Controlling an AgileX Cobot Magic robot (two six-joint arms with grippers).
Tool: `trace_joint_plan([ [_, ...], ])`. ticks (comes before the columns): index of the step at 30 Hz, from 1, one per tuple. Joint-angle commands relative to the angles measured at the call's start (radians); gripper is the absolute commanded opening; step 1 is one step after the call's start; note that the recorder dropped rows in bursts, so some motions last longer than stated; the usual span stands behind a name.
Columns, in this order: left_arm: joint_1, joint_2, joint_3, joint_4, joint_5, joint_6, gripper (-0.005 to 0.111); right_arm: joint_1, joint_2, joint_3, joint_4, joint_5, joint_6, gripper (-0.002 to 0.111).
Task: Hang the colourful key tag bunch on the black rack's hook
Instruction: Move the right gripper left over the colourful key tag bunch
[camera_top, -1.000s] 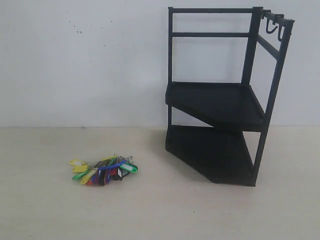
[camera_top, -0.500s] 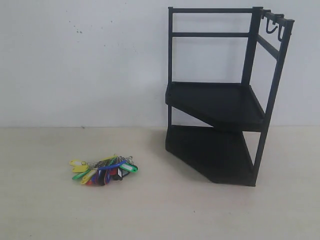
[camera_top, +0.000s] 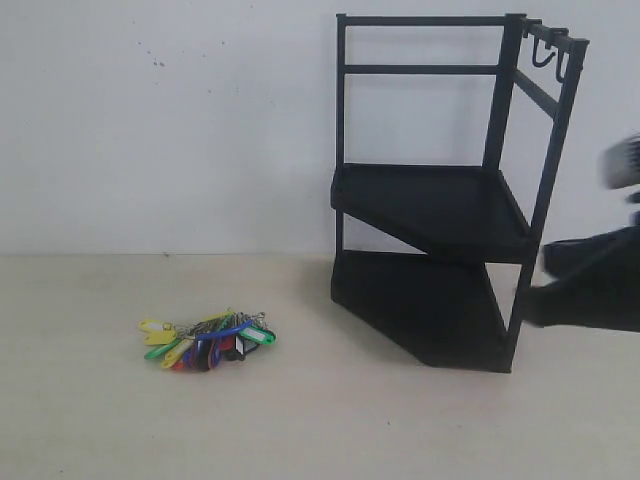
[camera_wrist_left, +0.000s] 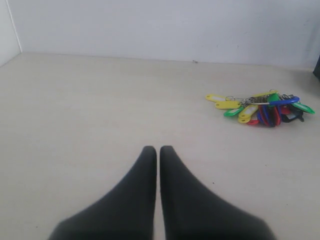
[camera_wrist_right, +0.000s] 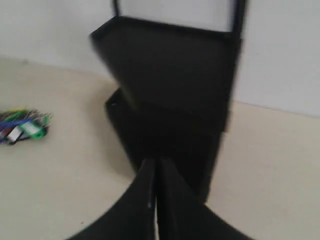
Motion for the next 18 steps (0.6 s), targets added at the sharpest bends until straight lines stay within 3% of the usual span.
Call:
trace_joint_plan([
  [1, 0.003, 0.004, -0.002, -0.007, -0.012, 0.000, 0.004, 0.178, 0.232, -0.198, -0.011, 0.045, -0.226, 0.000],
  [10, 0.003, 0.004, -0.002, -0.007, -0.012, 0.000, 0.004, 0.379, 0.707, -0.826, -0.011, 0.674, -0.595, 0.000],
  [13, 0.003, 0.004, -0.002, -0.007, -0.012, 0.000, 0.004, 0.434, 0.834, -0.976, -0.037, 0.741, -0.633, 0.000],
  [18, 0.003, 0.004, -0.002, -0.007, -0.012, 0.000, 0.004, 0.483, 1.017, -1.146, -0.128, 0.703, -0.633, 0.002],
])
